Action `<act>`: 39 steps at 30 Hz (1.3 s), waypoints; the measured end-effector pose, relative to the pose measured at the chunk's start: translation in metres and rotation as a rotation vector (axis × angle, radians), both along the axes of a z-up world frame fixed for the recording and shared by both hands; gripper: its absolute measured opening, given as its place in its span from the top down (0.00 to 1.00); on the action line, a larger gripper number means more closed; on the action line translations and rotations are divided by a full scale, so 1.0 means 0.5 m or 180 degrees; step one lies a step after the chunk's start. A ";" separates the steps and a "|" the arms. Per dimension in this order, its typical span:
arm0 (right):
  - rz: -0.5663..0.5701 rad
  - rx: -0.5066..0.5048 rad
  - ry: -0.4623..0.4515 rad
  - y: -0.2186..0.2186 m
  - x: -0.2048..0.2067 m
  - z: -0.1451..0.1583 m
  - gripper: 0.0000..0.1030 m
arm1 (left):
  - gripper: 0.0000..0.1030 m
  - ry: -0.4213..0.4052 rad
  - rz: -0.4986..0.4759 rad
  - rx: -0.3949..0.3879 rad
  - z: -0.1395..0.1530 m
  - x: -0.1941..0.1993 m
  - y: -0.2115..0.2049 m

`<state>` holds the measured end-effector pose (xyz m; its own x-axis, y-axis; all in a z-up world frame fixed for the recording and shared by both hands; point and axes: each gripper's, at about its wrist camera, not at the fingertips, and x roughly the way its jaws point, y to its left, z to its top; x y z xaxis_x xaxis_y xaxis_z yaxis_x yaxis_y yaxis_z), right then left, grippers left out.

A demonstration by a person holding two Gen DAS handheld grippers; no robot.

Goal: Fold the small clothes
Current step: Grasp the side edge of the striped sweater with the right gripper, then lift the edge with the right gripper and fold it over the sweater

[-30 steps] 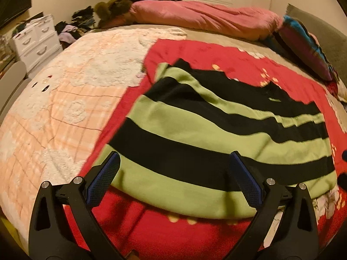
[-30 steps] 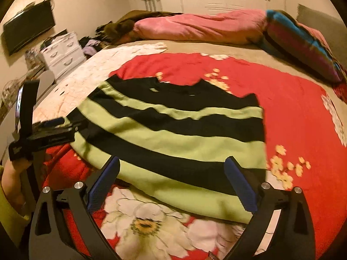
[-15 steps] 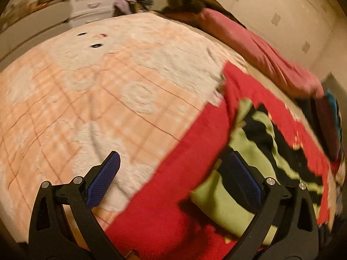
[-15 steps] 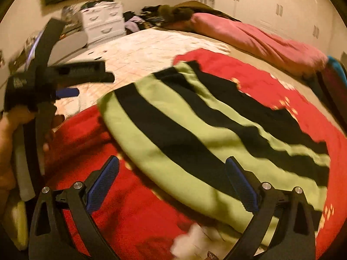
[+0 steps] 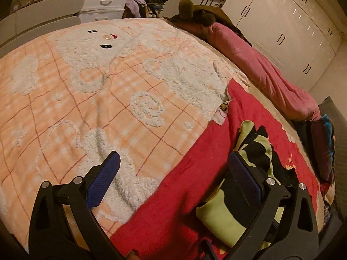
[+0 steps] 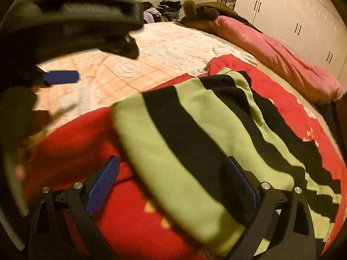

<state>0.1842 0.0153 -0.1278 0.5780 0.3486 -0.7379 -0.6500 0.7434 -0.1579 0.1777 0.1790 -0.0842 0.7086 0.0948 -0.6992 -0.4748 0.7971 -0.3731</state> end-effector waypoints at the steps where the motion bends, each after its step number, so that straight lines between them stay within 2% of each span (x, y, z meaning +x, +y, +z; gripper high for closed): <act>1: -0.0041 -0.0055 -0.0041 0.000 0.010 -0.008 0.23 | 0.09 -0.0013 -0.0013 -0.0021 0.001 0.003 0.000; 3: -0.0104 0.0082 -0.0019 -0.020 0.026 -0.004 0.69 | 0.09 -0.0031 -0.0036 -0.0035 0.003 0.007 -0.003; 4: -0.0147 0.0262 0.0067 -0.042 0.036 0.007 0.80 | 0.09 -0.0037 -0.0064 -0.0045 0.004 0.012 -0.005; 5: -0.0172 0.0301 0.0084 -0.053 0.037 0.011 0.91 | 0.09 -0.0046 -0.0097 -0.0070 0.006 0.017 -0.007; 9: -0.0164 0.0678 0.0131 -0.125 0.032 0.041 0.94 | 0.09 -0.0147 -0.0272 -0.0305 0.021 0.049 -0.014; 12: -0.0158 0.0831 0.0132 -0.158 0.020 0.052 0.94 | 0.09 -0.0173 -0.0607 -0.0486 0.030 0.092 -0.041; 15: -0.0115 0.0858 0.0137 -0.167 0.016 0.054 0.94 | 0.09 -0.0050 -0.1028 -0.0836 0.013 0.162 -0.077; 19: -0.0134 0.0885 0.0193 -0.172 0.022 0.051 0.94 | 0.10 0.0321 -0.1309 -0.0782 -0.023 0.237 -0.125; 21: -0.0140 0.0875 0.0218 -0.172 0.025 0.046 0.94 | 0.25 0.0409 -0.1404 -0.0731 -0.035 0.257 -0.144; 22: -0.0150 0.0872 0.0222 -0.172 0.026 0.044 0.94 | 0.44 0.0419 -0.1438 -0.0720 -0.038 0.262 -0.150; 23: -0.0149 0.0888 0.0233 -0.172 0.027 0.042 0.93 | 0.49 0.0444 -0.1451 -0.0710 -0.041 0.266 -0.155; 24: -0.0140 0.0905 0.0252 -0.171 0.026 0.039 0.85 | 0.52 0.0462 -0.1451 -0.0726 -0.045 0.267 -0.155; 25: -0.0151 0.0901 0.0260 -0.170 0.026 0.036 0.79 | 0.69 0.0462 -0.1445 -0.0778 -0.049 0.268 -0.154; 26: -0.0146 0.0904 0.0266 -0.167 0.026 0.032 0.68 | 0.84 0.0465 -0.1412 -0.0856 -0.054 0.268 -0.152; 27: -0.0141 0.0896 0.0282 -0.162 0.026 0.028 0.59 | 0.86 0.0453 -0.1398 -0.0897 -0.055 0.265 -0.148; 28: -0.0142 0.0873 0.0294 -0.158 0.025 0.024 0.56 | 0.90 0.0417 -0.1392 -0.0937 -0.054 0.261 -0.148; 31: -0.0168 0.0817 0.0299 -0.149 0.033 0.019 0.56 | 0.92 0.0324 -0.1427 -0.0841 -0.035 0.243 -0.160; 32: -0.0176 0.0830 0.0300 -0.149 0.037 0.020 0.57 | 0.93 0.0289 -0.1434 -0.0816 -0.027 0.237 -0.166; 33: -0.0177 0.0855 0.0314 -0.152 0.042 0.022 0.64 | 0.93 0.0238 -0.1437 -0.0825 -0.018 0.230 -0.172; 35: -0.0118 0.1040 0.0399 -0.168 0.045 0.034 0.94 | 0.93 0.0154 -0.1463 -0.0875 0.000 0.220 -0.184; 39: -0.0097 0.1301 0.0271 -0.222 0.032 0.081 0.94 | 0.93 0.0013 -0.1579 -0.0860 0.048 0.208 -0.229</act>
